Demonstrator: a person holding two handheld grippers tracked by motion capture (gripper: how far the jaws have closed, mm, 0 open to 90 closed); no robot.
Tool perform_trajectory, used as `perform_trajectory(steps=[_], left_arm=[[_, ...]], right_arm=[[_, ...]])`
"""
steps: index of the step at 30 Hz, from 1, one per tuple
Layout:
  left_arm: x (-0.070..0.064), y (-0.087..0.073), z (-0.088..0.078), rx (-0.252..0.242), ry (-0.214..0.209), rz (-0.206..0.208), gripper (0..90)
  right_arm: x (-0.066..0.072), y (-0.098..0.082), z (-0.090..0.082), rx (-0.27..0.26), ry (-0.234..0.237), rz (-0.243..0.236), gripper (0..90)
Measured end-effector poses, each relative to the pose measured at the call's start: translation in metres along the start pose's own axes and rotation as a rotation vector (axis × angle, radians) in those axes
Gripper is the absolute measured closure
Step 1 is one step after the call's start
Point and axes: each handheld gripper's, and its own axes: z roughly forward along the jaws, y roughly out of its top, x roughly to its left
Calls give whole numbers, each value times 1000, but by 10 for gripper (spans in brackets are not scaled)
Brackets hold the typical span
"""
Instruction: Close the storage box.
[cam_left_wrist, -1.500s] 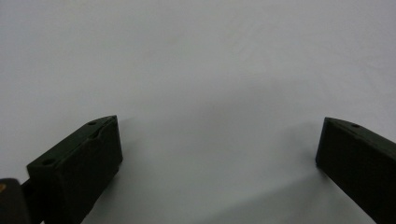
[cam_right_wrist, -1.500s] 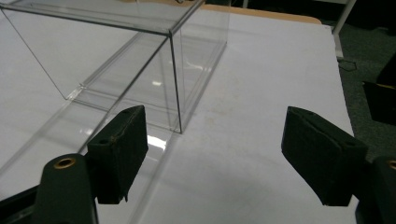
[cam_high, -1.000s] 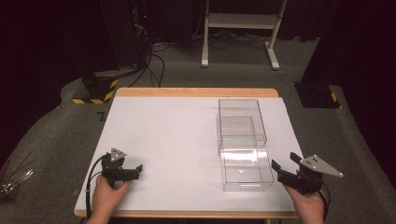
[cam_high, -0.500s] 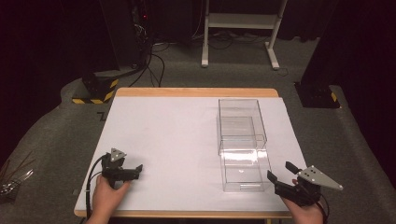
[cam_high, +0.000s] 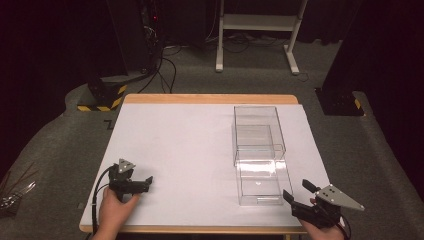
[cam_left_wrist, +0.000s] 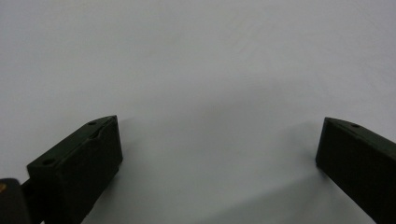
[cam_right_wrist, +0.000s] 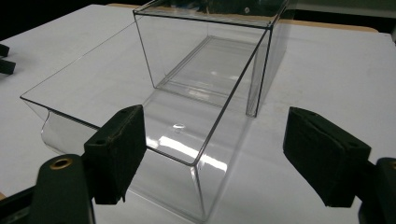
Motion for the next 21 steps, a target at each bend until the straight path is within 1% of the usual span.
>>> perform_trajectory(steps=[4,6,9,21], left_arm=[[0,0,0,0,1,2,6],[0,0,0,0,1,2,6],[0,0,0,1,1,3,6],[0,0,0,0,0,0,6]], right_arm=[[0,-1,0,4,6,-6,212],[1,-2,1,15,7,-10,206],[1,-4,3,15,17,0,200],[-3,-3,10,11,11,10,200]])
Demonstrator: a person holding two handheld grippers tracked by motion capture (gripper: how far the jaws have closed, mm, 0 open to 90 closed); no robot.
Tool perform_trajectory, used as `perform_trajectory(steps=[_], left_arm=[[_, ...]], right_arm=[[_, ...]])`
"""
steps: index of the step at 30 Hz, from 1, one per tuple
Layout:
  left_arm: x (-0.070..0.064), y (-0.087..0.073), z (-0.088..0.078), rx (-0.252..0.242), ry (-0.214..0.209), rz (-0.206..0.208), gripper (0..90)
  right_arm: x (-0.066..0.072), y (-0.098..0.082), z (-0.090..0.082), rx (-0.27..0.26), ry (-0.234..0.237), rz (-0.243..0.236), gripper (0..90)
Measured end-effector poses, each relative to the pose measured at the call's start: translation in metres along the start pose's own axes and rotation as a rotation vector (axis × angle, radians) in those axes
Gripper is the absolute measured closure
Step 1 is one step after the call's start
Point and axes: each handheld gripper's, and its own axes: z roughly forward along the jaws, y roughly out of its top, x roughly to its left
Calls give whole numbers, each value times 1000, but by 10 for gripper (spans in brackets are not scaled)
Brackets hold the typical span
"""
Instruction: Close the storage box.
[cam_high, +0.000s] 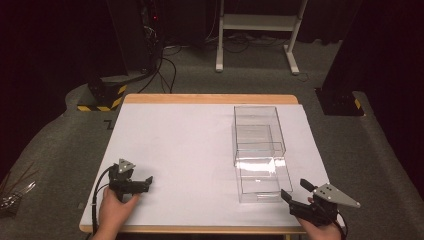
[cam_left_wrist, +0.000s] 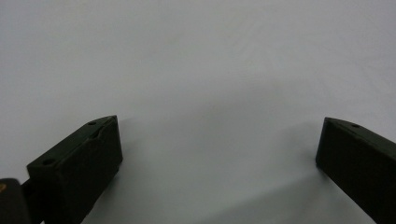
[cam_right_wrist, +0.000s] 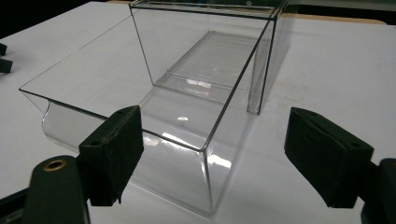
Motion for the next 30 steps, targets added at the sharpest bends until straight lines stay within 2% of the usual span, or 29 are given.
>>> perform_trajectory(steps=[14,19,30], left_arm=[[0,0,0,0,1,3,6],[0,0,0,0,0,0,6],[0,0,0,0,-1,-1,6]], right_arm=[[-3,7,16,-2,-10,9,201],[-3,6,17,-7,-11,12,208],[-3,-5,22,42,-14,5,217]])
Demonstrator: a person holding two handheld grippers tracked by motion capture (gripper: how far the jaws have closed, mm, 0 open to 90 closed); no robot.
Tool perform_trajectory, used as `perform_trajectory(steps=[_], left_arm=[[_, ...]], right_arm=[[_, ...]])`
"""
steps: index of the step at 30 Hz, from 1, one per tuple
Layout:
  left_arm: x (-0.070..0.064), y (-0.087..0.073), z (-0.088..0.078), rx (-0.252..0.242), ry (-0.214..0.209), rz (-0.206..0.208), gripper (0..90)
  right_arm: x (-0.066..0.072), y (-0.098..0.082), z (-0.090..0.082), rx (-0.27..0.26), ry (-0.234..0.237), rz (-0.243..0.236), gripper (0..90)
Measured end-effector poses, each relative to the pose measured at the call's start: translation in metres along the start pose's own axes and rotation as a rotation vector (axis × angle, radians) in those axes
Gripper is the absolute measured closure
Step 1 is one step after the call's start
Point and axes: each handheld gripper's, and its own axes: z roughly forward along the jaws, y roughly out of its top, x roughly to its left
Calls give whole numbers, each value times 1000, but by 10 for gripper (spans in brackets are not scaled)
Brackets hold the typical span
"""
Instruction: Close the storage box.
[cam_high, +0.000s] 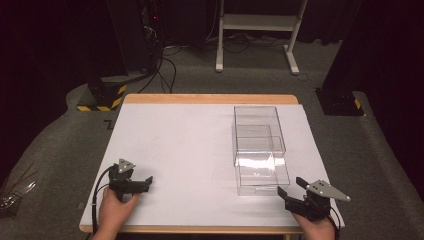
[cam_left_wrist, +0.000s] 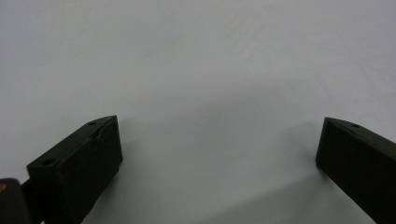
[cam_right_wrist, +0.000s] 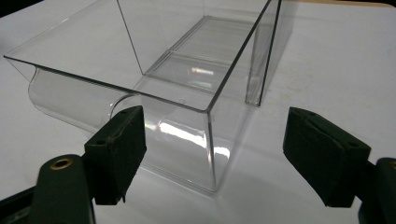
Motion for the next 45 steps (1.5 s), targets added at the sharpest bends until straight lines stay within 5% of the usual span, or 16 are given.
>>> perform_trajectory(steps=[15,45], left_arm=[[0,0,0,3,0,4,6],[0,0,0,3,1,7,6]], right_arm=[[5,3,19,11,-9,-36,198],[-8,20,58,21,-48,-32,180]])
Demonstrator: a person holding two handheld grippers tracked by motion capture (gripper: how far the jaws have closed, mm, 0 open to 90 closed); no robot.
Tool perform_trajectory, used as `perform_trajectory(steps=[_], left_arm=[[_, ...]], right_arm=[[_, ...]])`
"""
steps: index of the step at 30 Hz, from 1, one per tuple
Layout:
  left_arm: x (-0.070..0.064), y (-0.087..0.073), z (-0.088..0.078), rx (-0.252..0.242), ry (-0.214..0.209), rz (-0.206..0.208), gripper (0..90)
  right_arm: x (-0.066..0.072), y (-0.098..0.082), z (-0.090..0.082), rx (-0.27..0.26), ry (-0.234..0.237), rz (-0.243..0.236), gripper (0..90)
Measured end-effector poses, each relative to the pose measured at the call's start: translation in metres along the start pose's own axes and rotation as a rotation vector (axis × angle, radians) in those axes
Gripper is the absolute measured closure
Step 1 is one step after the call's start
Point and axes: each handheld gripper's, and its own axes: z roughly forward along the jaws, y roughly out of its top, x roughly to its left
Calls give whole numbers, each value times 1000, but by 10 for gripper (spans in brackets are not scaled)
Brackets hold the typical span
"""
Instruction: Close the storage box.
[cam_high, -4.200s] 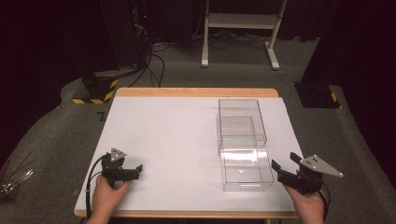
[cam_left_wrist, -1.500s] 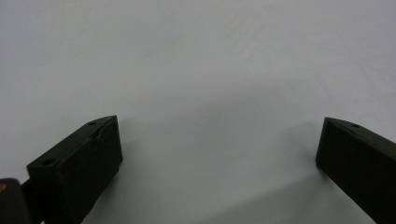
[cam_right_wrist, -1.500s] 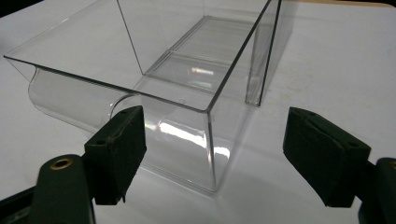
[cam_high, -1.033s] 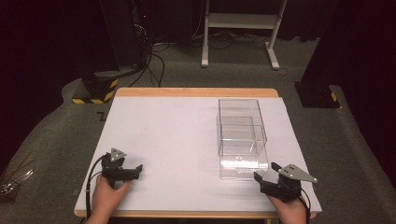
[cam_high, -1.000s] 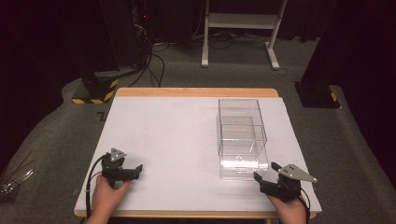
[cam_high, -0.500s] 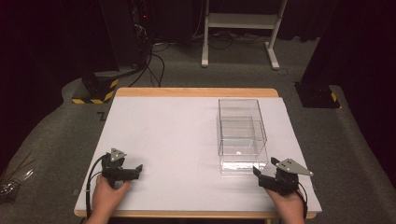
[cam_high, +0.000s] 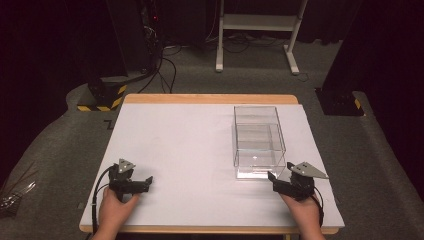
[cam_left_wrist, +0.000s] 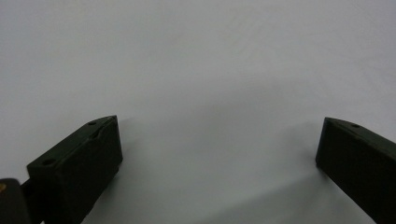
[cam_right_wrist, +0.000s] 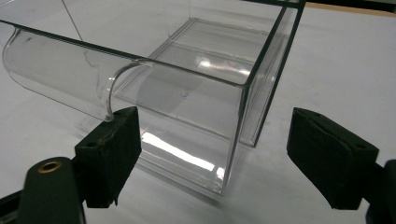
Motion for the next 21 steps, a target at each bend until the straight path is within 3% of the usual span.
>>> perform_trajectory(steps=[15,21], left_arm=[[0,0,0,0,0,0,6],[0,0,0,0,0,0,6]], right_arm=[[-6,12,20,-2,-23,11,179],[-10,15,29,-12,-30,40,161]])
